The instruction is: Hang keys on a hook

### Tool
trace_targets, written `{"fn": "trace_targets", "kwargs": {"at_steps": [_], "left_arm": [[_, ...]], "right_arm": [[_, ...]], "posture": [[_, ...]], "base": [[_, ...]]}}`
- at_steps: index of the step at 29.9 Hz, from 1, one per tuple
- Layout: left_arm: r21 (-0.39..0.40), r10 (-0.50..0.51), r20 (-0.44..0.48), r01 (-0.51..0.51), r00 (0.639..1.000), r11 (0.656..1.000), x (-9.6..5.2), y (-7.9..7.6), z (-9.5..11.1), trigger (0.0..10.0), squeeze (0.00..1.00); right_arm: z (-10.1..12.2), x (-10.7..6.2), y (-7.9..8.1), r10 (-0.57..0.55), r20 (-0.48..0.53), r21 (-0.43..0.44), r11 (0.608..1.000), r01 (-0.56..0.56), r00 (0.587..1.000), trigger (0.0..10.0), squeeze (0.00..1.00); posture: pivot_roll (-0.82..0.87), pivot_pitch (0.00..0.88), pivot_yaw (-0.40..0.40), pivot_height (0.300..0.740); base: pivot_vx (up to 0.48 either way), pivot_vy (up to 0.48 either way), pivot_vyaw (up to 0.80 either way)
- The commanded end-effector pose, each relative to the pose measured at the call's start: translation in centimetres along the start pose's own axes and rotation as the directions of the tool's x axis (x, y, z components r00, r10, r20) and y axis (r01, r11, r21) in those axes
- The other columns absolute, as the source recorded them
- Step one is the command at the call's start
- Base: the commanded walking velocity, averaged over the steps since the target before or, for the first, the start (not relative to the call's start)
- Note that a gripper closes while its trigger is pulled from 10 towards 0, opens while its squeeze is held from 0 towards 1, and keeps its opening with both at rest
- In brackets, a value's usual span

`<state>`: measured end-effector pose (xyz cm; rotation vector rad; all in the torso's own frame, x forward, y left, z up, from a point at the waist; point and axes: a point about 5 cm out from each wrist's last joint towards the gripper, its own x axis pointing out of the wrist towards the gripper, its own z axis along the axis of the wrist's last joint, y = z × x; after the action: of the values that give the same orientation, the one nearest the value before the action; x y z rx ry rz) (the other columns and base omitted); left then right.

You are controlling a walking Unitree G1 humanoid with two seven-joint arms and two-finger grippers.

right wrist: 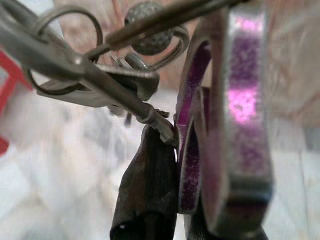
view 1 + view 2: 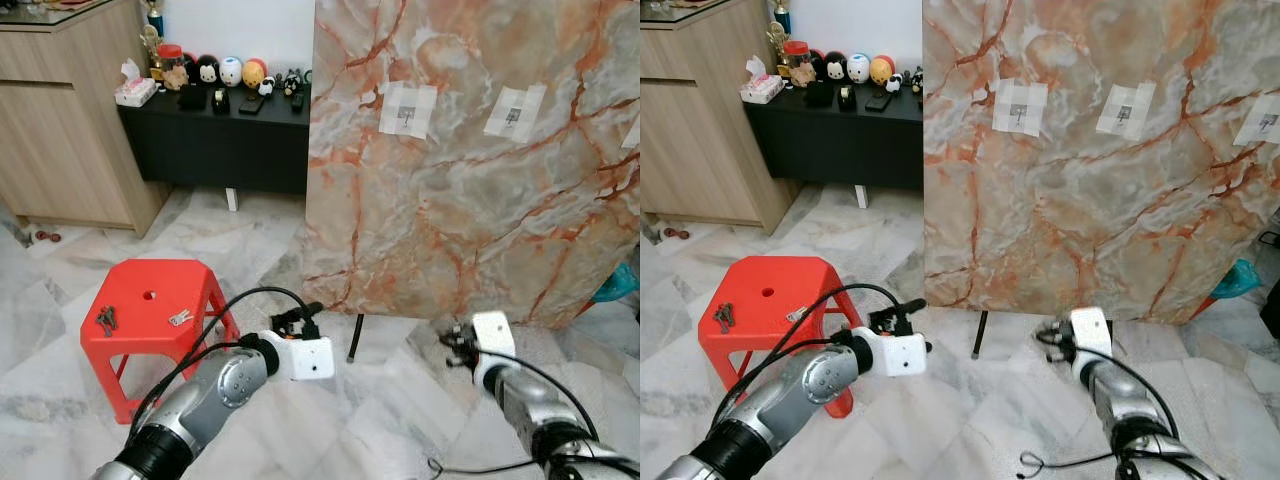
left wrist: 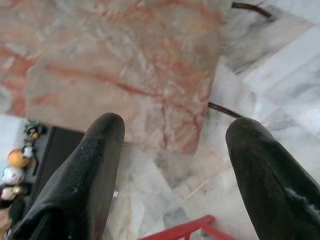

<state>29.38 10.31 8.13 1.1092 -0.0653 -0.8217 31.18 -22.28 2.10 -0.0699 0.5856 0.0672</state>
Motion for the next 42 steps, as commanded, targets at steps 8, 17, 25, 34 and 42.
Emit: {"fn": "trace_targets", "kwargs": {"at_steps": [8, 17, 25, 34, 42], "left_arm": [[-0.047, 0.051, -0.019, -0.051, 0.999, 0.998, -0.4, 0.4, -0.2, 10.0, 0.00], [-0.133, 0.129, 0.014, -0.126, 0.992, 0.983, -0.8, 2.2, 0.1, 10.0, 0.00], [-0.311, -0.008, 0.100, 0.039, 0.995, 0.950, -4.0, 3.4, -0.5, 10.0, 0.00], [-0.417, -0.165, 0.164, 0.220, 0.973, 0.882, -6.5, 3.4, -0.4, 10.0, 0.00], [-0.455, -0.211, 0.200, 0.281, 0.957, 0.845, -6.5, 2.4, -0.1, 10.0, 0.00]], "right_arm": [[5.7, 0.5, 1.0, -0.050, 0.203, -0.326, 0.938, 0.115, 0.978, 10.0, 0.00], [7.0, 0.6, 3.7, 0.181, 0.255, -0.199, 0.971, -0.131, 0.950, 10.0, 0.00], [7.2, -0.4, 5.5, 0.599, 0.159, -0.334, 0.781, -0.529, 0.785, 10.0, 0.00], [5.3, -2.4, 6.9, 0.877, -0.174, -0.462, 0.328, -0.824, 0.447, 10.0, 0.00], [5.1, -3.3, 7.9, 0.932, -0.251, -0.416, 0.139, -0.899, 0.260, 10.0, 0.00]], "posture": [[0.06, 0.000, -0.108, 0.740], [0.07, 0.000, -0.100, 0.740], [0.08, 0.000, -0.111, 0.740], [0.10, 0.000, -0.134, 0.740], [0.12, 0.000, -0.153, 0.740]], "base": [[0.000, 0.000, 0.00], [0.000, 0.000, 0.00], [0.000, 0.000, 0.00], [0.000, 0.000, 0.00], [0.000, 0.000, 0.00]]}}
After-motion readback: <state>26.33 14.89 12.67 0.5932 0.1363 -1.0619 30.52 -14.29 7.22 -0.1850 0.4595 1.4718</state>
